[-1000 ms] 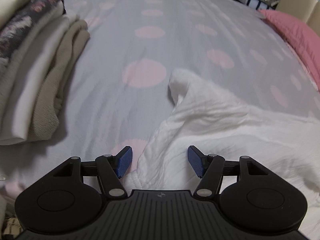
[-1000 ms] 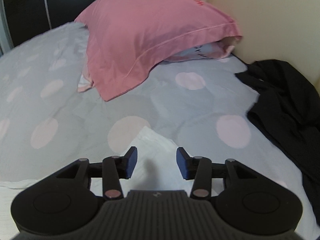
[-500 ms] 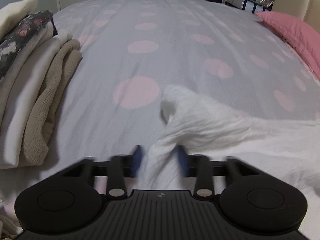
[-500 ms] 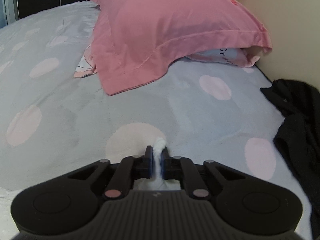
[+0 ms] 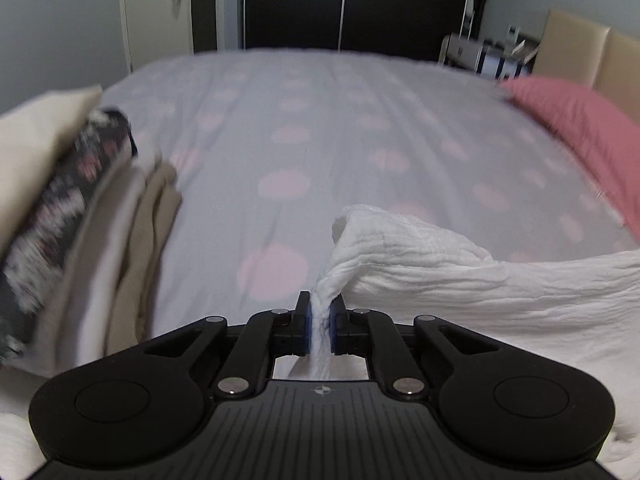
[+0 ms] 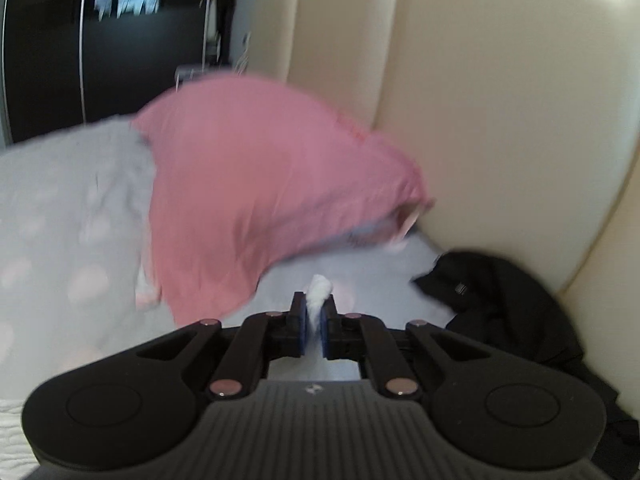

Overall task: Fold clothes
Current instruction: 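Grasp a garment corner with the left gripper while the right gripper grasps another, lift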

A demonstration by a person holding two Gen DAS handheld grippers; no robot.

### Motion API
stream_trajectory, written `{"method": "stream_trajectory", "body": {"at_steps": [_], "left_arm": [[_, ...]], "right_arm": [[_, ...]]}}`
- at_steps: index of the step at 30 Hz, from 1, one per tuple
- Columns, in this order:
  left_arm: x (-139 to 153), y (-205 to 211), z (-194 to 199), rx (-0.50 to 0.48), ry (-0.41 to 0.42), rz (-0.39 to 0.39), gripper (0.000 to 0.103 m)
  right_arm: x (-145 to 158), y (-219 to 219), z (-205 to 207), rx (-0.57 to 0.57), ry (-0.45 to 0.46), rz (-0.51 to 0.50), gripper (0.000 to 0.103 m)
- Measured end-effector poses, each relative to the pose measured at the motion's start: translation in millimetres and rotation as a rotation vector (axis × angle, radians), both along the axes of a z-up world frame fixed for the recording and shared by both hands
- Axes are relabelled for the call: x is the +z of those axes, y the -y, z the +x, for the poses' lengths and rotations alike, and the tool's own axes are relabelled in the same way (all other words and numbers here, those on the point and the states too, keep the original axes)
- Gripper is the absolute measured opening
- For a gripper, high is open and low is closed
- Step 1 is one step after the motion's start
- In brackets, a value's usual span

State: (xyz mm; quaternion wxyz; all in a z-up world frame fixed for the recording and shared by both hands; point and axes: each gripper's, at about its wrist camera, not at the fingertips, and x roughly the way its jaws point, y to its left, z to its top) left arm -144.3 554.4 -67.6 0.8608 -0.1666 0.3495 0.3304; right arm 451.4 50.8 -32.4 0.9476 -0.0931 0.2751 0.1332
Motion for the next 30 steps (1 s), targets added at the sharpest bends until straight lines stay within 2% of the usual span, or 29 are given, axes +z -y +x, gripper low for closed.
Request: {"method": "stream_trajectory", "body": {"at_steps": [7, 12, 15, 21, 25, 30], "left_arm": [[42, 22, -28, -0.016, 0.084, 0.036, 0.006], [53, 43, -64, -0.058, 0.117, 0.034, 0.006], [52, 60, -87, -0.085, 0.125, 0.020, 0.006], [48, 90, -123, -0.155, 0.084, 0.009, 0.006], [46, 112, -143, -0.209, 0.018, -0.012, 0.006], [29, 139, -166, -0.255, -0.084, -0.069, 0.006]], "right_arm": [[46, 45, -38, -0.018, -0.002, 0.078, 0.008], [62, 99, -79, -0.035, -0.029, 0.167, 0.008], [65, 130, -110, -0.047, -0.038, 0.186, 0.008], [54, 187, -166, -0.103, -0.080, 0.205, 0.008], [31, 218, -194, -0.152, -0.139, 0.186, 0.008], [0, 249, -222, -0.208, -0.196, 0.183, 0.008]]}}
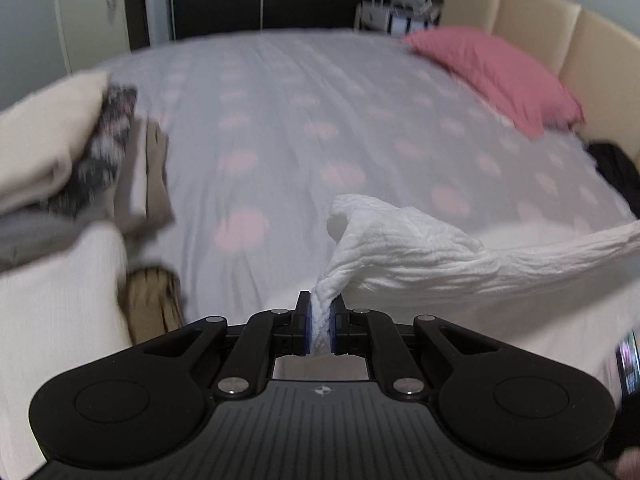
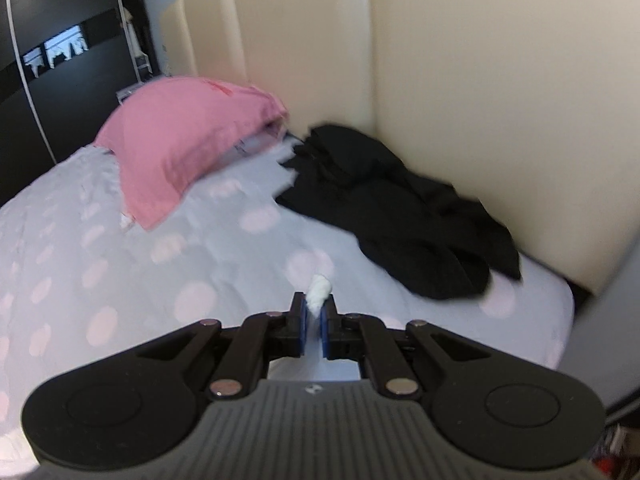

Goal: Fold clothes

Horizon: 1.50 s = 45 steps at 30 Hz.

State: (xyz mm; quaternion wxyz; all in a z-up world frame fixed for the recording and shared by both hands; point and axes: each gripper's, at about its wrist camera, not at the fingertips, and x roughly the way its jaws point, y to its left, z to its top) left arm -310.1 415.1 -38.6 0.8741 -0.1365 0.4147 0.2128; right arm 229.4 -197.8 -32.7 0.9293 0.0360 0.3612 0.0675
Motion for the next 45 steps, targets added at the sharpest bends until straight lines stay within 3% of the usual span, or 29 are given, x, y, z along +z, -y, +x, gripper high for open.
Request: {"method": "stream_trajectory", "body": {"at_steps": [11, 14, 19, 22, 26, 28, 31, 34, 36, 40, 45], "left_arm": [[-53, 50, -21, -0.211, -0.285, 0.021, 0.006], [-51, 59, -27, -0.262, -0.289, 0.043, 0.006], [-39, 66, -35, -0.301, -0.228, 0.038, 0.006], [-44, 69, -33, -0.344, -0.264, 0.031, 0.006], [-64, 64, -27, -0.327, -0.340, -0.014, 0.009], [-64, 60, -26, -0.308, -0.338, -0.055, 0.010], [-55, 56, -26, -0.306, -0.317, -0.096, 0.021], [-36, 51, -28, -0.289, -0.244, -0.121, 0.036], [-23, 47, -28, -0.273, -0.183, -0.134, 0.048], [-13, 30, -16, -0.192, -0.083, -0.166, 0.049], [-39, 20, 10, -0.095, -0.084, -0.150, 0.049]], "right_arm": [[-63, 21, -25, -0.111, -0.167, -0.127, 0.008], [-71, 21, -28, -0.158, -0.173, -0.189, 0.008], [-85, 25, -34, -0.264, -0.166, -0.250, 0.008], [-99, 26, -34, -0.260, -0.199, -0.294, 0.008], [-107, 36, -31, -0.248, -0.250, -0.227, 0.010], [-108, 39, -31, -0.267, -0.268, -0.228, 0.012], [-107, 48, -32, -0.334, -0.265, -0.220, 0.018], [-97, 59, -33, -0.393, -0.186, -0.199, 0.022], [-89, 64, -31, -0.403, -0.127, -0.132, 0.024], [-87, 60, -16, -0.351, -0.106, 0.037, 0.025], [-95, 31, 12, -0.236, -0.121, 0.099, 0.030]]}}
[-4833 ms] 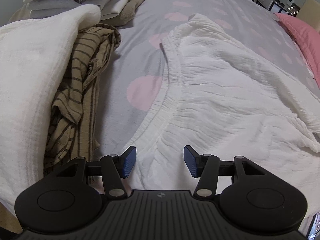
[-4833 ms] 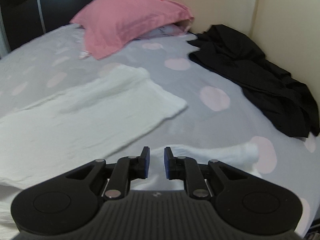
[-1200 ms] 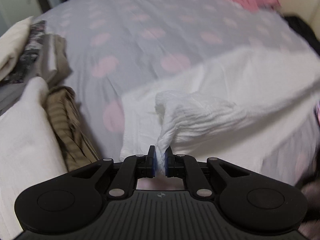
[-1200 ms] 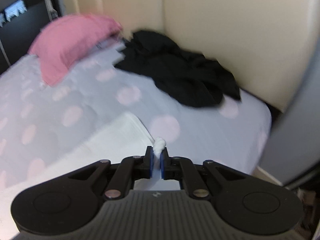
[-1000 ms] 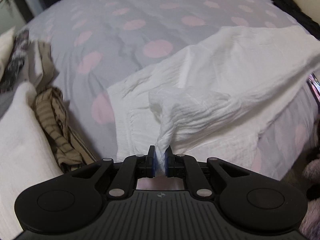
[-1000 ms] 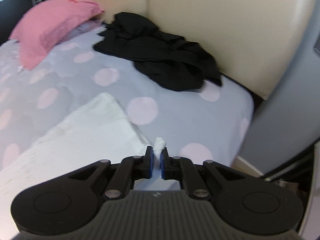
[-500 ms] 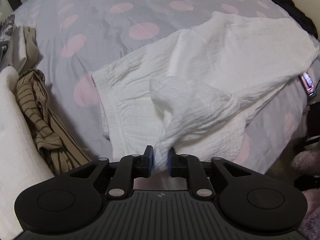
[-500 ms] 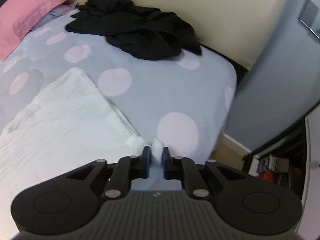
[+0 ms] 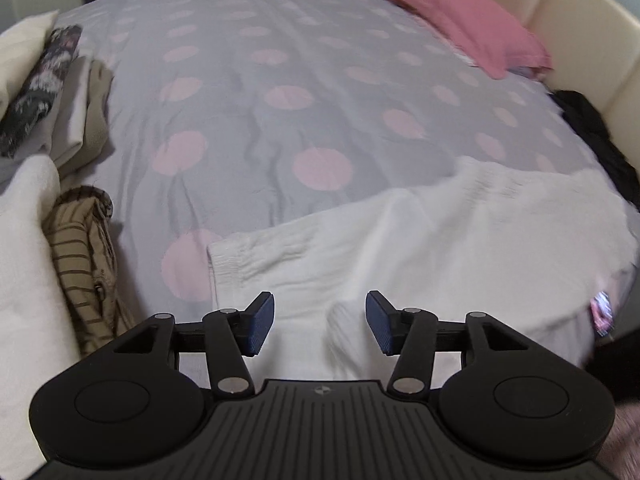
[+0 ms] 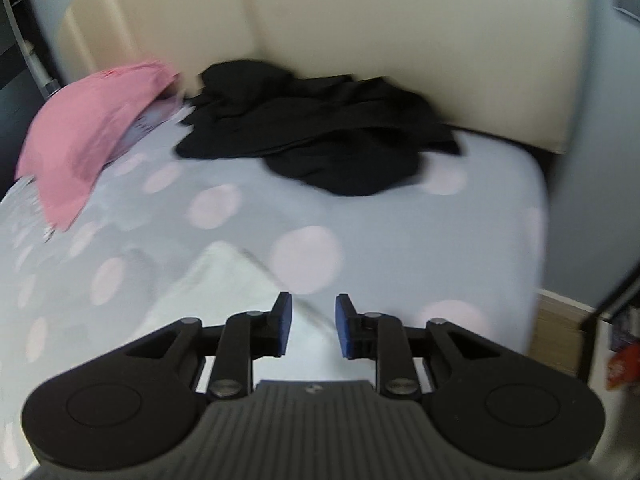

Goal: Fold clothes

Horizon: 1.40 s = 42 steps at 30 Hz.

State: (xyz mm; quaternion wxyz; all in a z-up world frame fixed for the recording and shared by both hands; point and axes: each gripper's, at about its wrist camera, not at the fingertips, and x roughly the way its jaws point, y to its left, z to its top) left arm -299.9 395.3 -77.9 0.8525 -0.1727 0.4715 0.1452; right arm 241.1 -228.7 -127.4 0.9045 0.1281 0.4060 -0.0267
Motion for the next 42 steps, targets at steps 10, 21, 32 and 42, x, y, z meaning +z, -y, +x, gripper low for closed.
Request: {"method": "stream_trajectory", "body": {"at_steps": [10, 21, 32, 42], "left_arm": [[-33, -11, 16, 0.054, -0.062, -0.001, 0.048], [-30, -5, 16, 0.045, -0.036, 0.013, 0.048], [-25, -7, 8, 0.087, -0.021, 0.018, 0.048], [-40, -12, 15, 0.096, -0.080, 0.025, 0.048]], "right_arm": [[-31, -33, 48, 0.057, -0.041, -0.018, 0.042], [-18, -36, 35, 0.074, -0.031, -0.045, 0.008], [35, -62, 35, 0.094, 0.202, -0.121, 0.007], [-1, -95, 76, 0.123, 0.139, -0.203, 0.008]]}}
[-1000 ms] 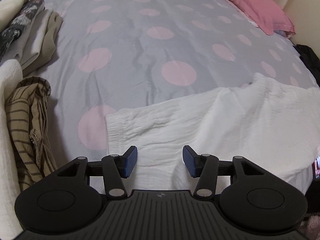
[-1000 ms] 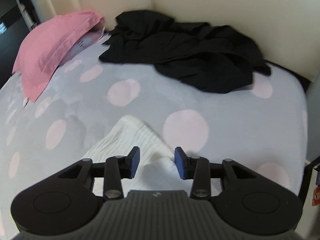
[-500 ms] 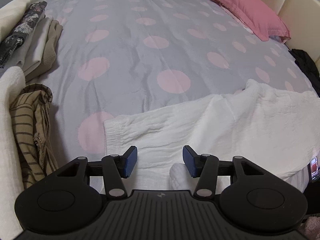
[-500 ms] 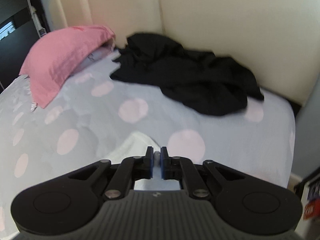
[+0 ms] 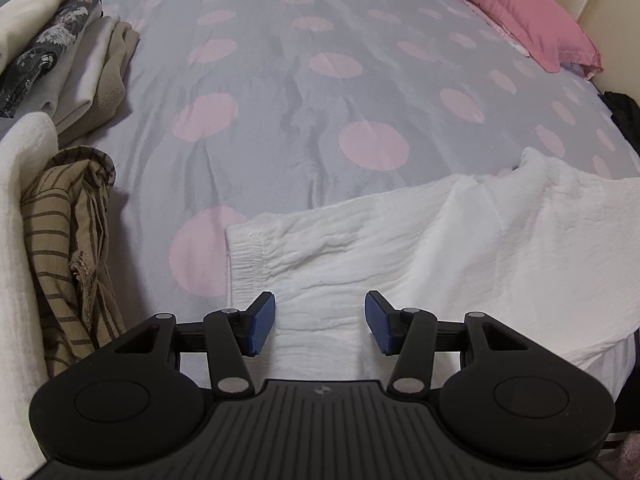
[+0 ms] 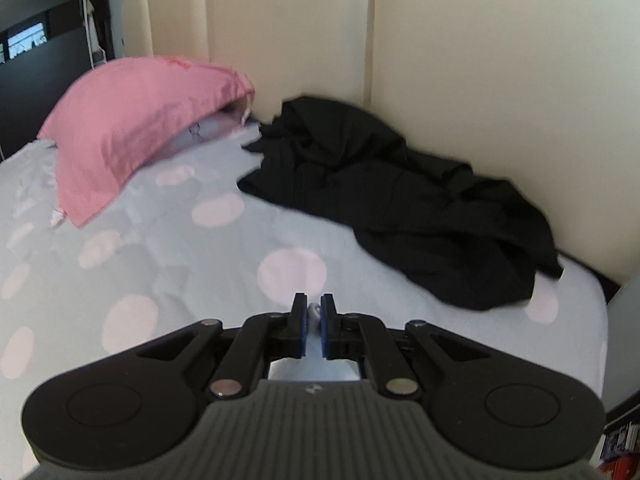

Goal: Fold clothes

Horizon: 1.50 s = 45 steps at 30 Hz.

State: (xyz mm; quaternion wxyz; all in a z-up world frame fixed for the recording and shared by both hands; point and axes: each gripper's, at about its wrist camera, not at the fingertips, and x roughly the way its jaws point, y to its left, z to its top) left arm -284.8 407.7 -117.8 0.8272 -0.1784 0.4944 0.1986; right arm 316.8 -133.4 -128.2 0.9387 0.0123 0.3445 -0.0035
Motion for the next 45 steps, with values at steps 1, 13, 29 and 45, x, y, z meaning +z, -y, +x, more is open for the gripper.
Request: {"method": "stream_trajectory", "body": {"at_steps": [1, 13, 29, 45], "left_arm": [[-1, 0, 1, -0.001, -0.003, 0.000, 0.048], [13, 7, -2, -0.019, 0.058, 0.002, 0.048], [34, 20, -8, -0.009, 0.139, 0.011, 0.048], [24, 29, -1, -0.059, 0.082, 0.043, 0.048]], "right_arm": [[-5, 0, 2, -0.003, -0.010, -0.003, 0.010], [11, 58, -35, -0.079, -0.026, 0.038, 0.034], [-18, 126, -105, -0.085, -0.248, 0.180, 0.037], [-1, 113, -101, -0.074, -0.163, 0.241, 0.011]]}}
